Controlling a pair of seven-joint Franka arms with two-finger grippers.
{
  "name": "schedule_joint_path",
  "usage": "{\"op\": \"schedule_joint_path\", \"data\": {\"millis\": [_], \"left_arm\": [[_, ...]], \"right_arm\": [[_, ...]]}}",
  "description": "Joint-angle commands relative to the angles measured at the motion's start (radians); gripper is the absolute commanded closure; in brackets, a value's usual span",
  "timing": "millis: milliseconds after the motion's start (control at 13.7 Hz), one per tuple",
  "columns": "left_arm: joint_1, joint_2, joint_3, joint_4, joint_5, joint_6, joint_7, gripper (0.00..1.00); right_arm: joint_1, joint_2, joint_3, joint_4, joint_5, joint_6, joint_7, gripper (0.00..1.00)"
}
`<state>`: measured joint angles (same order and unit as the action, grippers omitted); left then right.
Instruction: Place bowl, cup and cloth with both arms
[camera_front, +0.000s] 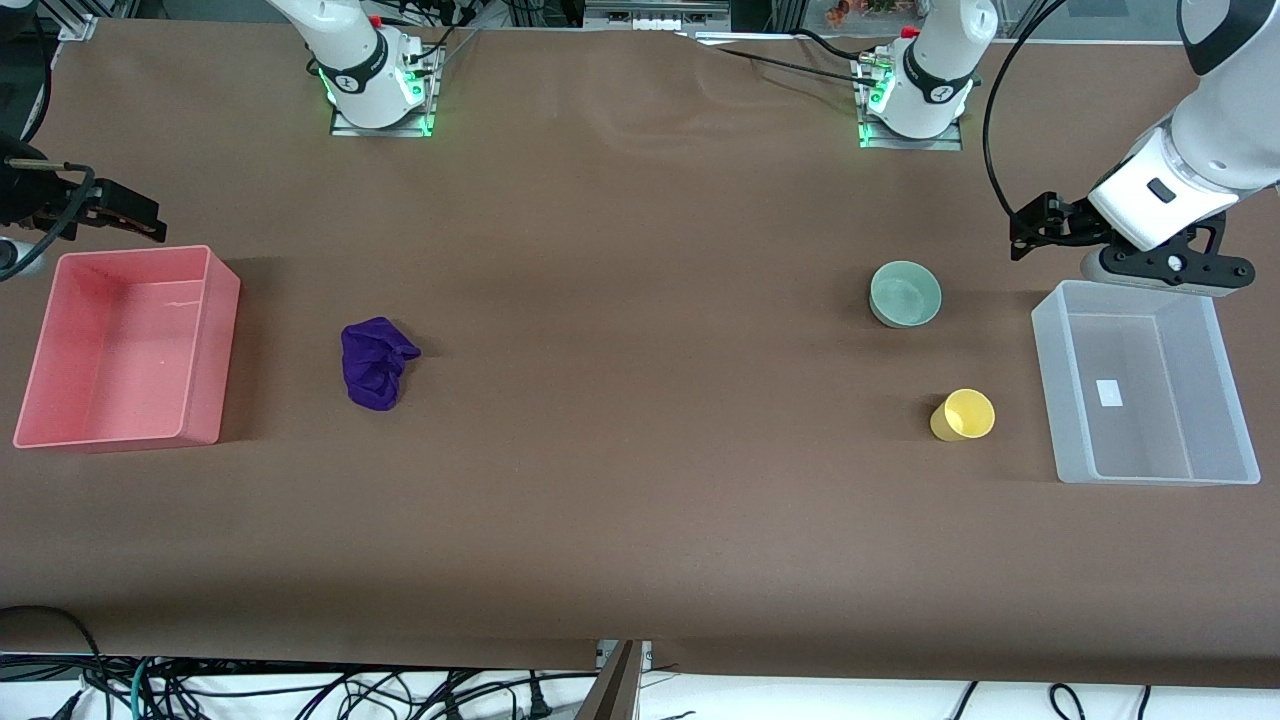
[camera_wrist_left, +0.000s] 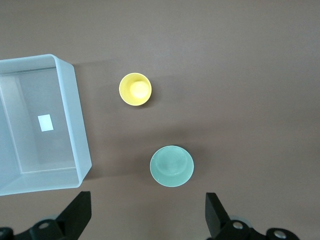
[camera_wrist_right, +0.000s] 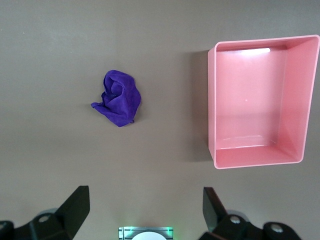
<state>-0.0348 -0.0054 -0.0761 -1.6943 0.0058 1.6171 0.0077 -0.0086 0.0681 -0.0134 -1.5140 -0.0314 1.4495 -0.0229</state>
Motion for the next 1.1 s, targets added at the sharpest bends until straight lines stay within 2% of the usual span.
{"op": "schedule_joint_path", "data": {"millis": [0, 1024], "left_arm": [[0.001, -0.002, 0.001, 0.021, -0.009, -0.022, -0.005, 0.00], [0.016, 0.004, 0.010, 0.021, -0.009, -0.020, 0.001, 0.00]], "right_arm": [[-0.005, -0.004, 0.004, 0.005, -0.002, 0.005, -0.017, 0.00], [-0.001, -0.004, 0.007, 0.005, -0.004, 0.011, -0.014, 0.00]]}}
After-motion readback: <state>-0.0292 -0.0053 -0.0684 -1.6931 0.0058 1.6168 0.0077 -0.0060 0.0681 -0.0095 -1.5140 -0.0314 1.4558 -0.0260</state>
